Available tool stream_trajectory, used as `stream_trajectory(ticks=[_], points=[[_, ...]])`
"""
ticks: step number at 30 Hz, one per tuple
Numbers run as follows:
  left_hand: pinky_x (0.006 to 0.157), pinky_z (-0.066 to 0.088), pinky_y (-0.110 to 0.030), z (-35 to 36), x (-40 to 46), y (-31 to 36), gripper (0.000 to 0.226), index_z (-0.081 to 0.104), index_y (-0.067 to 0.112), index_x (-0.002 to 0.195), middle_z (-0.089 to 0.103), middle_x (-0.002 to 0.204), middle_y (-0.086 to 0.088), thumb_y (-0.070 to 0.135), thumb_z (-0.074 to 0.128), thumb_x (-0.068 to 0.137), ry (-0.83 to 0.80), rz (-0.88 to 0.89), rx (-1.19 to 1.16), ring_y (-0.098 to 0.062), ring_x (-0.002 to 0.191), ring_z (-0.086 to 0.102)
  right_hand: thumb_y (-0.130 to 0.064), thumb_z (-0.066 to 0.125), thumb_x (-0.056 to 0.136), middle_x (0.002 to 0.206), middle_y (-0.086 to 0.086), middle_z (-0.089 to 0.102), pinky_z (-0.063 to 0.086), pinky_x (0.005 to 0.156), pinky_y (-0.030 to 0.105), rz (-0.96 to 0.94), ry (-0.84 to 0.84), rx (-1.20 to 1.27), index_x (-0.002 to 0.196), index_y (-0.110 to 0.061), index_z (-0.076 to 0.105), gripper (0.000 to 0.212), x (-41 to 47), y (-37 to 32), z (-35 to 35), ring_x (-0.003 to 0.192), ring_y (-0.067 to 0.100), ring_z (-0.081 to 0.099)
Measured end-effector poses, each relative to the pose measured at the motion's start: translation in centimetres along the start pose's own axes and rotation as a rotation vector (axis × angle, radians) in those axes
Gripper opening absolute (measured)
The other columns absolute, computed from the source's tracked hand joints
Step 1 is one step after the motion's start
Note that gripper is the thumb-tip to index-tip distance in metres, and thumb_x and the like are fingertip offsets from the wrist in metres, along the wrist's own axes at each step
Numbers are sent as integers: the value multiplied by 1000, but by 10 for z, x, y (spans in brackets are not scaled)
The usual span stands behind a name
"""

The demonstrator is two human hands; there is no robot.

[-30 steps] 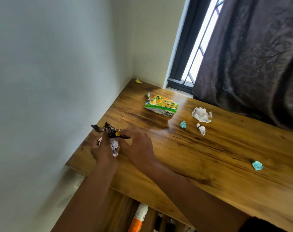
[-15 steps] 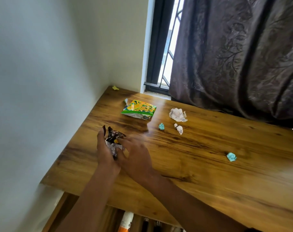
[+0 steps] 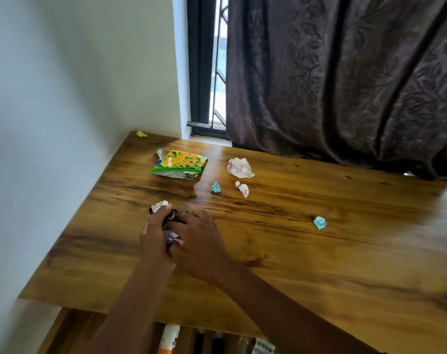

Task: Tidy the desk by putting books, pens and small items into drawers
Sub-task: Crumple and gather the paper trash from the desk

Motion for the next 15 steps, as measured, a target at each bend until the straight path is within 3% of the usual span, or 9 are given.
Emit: stream_trajectory(ticks=[4, 6, 9, 12, 15], points=[[66, 59, -34, 10, -3, -18, 65, 62, 2, 133, 65, 118, -16, 24, 82, 75, 32, -29, -31, -28, 89, 70, -15, 58, 89, 116, -3, 75, 47, 97, 25, 10, 90, 215, 112, -23, 78, 31, -16, 17, -38, 104, 11, 61], [69, 61, -37, 16, -5, -26, 65, 59, 3, 135, 67, 117, -15, 18, 82, 76, 48, -34, -71, -29, 97, 70, -13, 61, 92, 110, 0, 76, 53, 87, 29, 106, 228, 290, 109, -20, 78, 25, -34, 40, -62, 99, 12, 64], [65, 59, -35, 31, -13, -38, 44, 60, 9, 124, 65, 113, -17, 9, 78, 84, 19, -81, -129, -27, 85, 72, -19, 63, 92, 114, -7, 74, 55, 90, 35, 289, 326, 124, 113, -29, 74, 26, -54, 103, -75, 106, 12, 64], [61, 58, -32, 47, -22, -52, 37, 58, 10, 119, 63, 116, -21, 7, 75, 87, -13, -123, -92, -30, 95, 67, -12, 65, 87, 125, -5, 71, 53, 98, 39, 457, 306, -135, 122, -31, 72, 41, -72, 169, -95, 119, 18, 60], [62, 59, -33, 61, -31, -63, 35, 57, 9, 117, 62, 117, -20, 8, 76, 87, -38, -143, -56, -31, 99, 65, -3, 65, 78, 142, -6, 60, 45, 105, 44, 592, 230, -274, 129, -31, 69, 58, -90, 221, -119, 135, 29, 44]])
Point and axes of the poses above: each hand's wrist, its own x-axis towards the middle knuckle, its own z-axis out of the palm, y = z × x, the point moved 7 cm from there along x, towards the middle knuckle
